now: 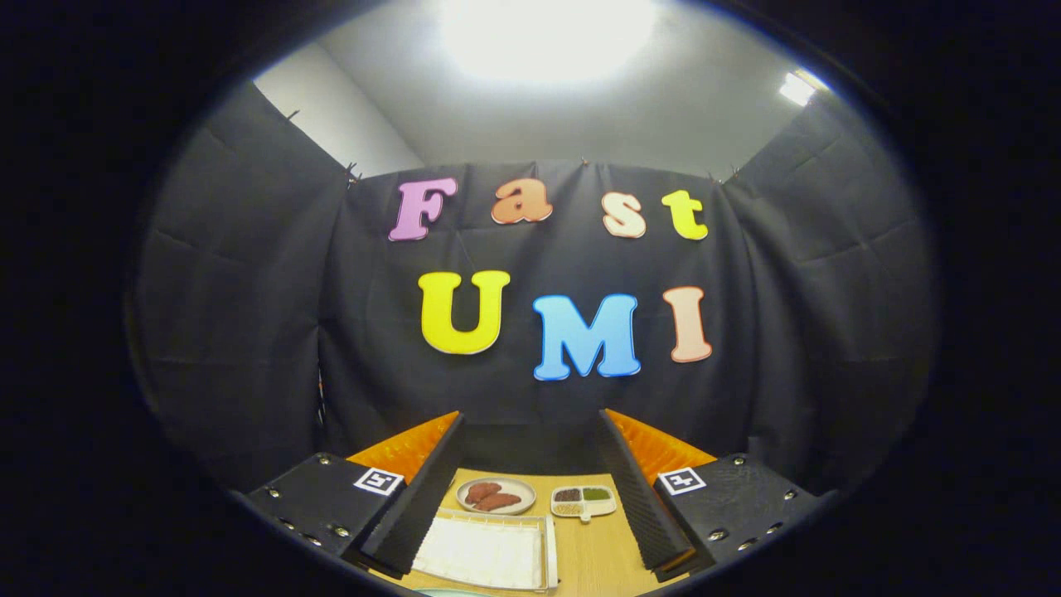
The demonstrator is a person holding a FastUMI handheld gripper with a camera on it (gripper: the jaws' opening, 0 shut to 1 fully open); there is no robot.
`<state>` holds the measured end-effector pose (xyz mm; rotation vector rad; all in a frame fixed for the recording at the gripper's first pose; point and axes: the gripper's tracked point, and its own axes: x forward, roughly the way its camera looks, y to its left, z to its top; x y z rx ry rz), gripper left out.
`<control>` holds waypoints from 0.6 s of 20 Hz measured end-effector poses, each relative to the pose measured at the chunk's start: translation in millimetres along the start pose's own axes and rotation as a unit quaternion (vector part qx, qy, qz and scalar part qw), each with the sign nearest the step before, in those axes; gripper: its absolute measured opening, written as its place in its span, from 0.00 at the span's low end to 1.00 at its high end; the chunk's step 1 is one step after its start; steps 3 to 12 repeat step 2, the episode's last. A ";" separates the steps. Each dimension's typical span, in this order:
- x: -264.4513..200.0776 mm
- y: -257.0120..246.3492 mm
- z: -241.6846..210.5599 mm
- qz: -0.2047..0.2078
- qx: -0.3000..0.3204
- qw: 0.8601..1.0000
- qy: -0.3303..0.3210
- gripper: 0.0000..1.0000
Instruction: Take the plate from the dish rack, then take the spoon from the basket and place it into the plate.
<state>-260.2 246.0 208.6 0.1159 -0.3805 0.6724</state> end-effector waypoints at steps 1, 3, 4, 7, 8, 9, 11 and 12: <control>2.4 -6.1 -0.5 0.004 0.004 1.000 -0.009 0.96; 3.6 -14.3 -2.8 0.004 0.007 1.000 -0.014 0.96; 3.6 -14.3 -2.8 0.004 0.007 1.000 -0.014 0.96; 3.6 -14.3 -2.8 0.004 0.007 1.000 -0.014 0.96; 3.6 -14.3 -2.8 0.004 0.007 1.000 -0.014 0.96; 3.6 -14.3 -2.8 0.004 0.007 1.000 -0.014 0.96; 3.6 -14.3 -2.8 0.004 0.007 1.000 -0.014 0.96; 3.6 -14.3 -2.8 0.004 0.007 1.000 -0.014 0.96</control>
